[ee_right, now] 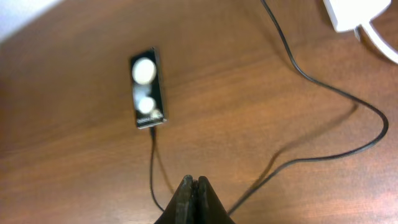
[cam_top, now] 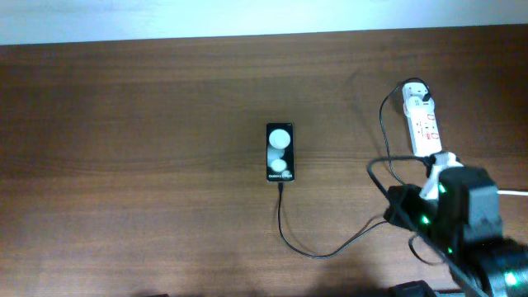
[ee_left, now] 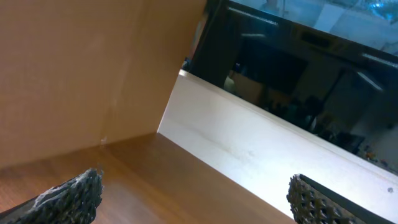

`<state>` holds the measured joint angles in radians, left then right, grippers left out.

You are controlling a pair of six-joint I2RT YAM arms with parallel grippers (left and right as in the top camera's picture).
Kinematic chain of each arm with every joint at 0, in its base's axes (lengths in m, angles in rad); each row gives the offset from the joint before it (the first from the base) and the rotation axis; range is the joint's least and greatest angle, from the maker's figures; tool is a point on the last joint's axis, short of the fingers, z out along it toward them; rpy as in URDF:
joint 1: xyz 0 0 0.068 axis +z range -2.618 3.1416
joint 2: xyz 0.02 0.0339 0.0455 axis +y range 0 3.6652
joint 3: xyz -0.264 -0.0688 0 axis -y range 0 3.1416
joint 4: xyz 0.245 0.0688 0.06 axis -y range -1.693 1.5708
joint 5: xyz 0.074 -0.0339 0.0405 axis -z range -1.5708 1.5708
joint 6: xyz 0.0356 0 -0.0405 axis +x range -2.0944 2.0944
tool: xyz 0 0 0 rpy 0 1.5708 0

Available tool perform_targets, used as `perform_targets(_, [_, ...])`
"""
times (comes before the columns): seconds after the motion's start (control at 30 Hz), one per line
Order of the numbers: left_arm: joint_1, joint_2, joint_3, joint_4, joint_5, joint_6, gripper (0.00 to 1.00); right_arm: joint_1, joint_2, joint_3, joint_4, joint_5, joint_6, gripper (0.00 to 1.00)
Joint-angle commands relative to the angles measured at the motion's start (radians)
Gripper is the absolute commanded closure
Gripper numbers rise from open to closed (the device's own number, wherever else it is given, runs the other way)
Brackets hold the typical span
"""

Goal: Plug charger to phone and switch on socket

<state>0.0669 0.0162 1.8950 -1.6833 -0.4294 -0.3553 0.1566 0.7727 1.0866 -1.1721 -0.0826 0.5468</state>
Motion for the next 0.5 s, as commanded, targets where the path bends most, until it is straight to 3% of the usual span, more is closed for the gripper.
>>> perform_targets(0.0, [0.005, -0.008, -0.124, 0.037, -0.032, -0.107, 0.01, -0.006, 0.098, -0.004, -0.010, -0.046, 0.016, 0.96])
perform_targets(0.1, [0.005, -0.008, -0.309, 0.150, -0.031, -0.127, 0.01, -0.006, 0.110, -0.004, -0.026, -0.045, 0.016, 0.96])
perform_targets(0.27, [0.005, -0.008, -0.849, 0.581, 0.128, -0.127, 0.01, -0.006, 0.110, -0.004, -0.064, -0.038, 0.016, 0.96])
perform_targets(0.47, [0.005, -0.008, -1.291, 1.004, 0.251, -0.130, 0.01, -0.006, 0.110, -0.004, -0.052, -0.038, 0.015, 0.96])
